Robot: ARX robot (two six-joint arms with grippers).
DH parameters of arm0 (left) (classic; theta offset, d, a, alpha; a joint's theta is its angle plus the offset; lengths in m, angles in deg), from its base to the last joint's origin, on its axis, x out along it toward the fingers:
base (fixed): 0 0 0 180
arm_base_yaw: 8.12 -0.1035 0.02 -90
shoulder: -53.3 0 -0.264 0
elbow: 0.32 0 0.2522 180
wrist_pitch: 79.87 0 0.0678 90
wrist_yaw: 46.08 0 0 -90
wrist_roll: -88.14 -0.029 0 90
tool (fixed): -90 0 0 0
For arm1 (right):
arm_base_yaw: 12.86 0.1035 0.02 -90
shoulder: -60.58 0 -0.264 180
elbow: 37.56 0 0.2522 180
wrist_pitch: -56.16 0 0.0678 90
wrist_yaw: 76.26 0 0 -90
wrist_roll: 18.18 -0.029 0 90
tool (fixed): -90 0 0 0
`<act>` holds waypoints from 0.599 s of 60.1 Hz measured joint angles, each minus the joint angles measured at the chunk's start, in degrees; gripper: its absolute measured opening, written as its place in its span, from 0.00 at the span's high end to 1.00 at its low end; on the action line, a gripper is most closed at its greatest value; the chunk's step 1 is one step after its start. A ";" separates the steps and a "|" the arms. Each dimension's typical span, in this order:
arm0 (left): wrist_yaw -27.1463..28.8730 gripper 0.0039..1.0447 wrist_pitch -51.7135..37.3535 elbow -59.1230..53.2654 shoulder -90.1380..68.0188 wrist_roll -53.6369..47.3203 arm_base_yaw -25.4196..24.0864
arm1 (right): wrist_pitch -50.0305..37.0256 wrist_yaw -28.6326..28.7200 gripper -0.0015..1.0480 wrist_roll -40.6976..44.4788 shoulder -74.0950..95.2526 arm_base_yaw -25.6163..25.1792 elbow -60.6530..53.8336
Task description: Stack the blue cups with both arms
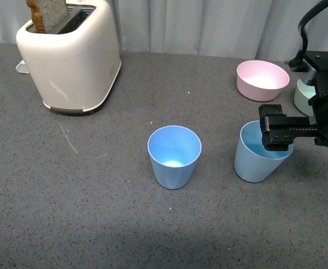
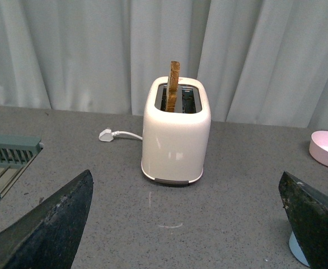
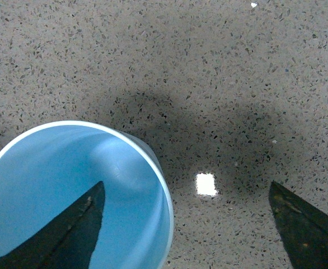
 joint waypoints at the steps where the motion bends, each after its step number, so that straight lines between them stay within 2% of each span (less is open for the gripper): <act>1: 0.00 0.06 0.00 0.00 0.00 -0.02 0.00 | 0.13 0.02 0.24 -0.15 0.11 0.00 0.11; 29: 0.00 0.06 0.00 0.00 0.00 -0.02 0.00 | 1.84 0.24 0.90 -2.51 1.60 0.35 1.49; 34: 0.00 0.06 0.00 0.00 0.00 -0.02 0.00 | 1.75 0.70 0.99 -2.73 1.40 0.37 1.60; 36: 0.00 0.06 0.00 0.00 0.00 0.00 0.00 | 1.88 0.85 0.99 -2.84 1.25 0.42 1.68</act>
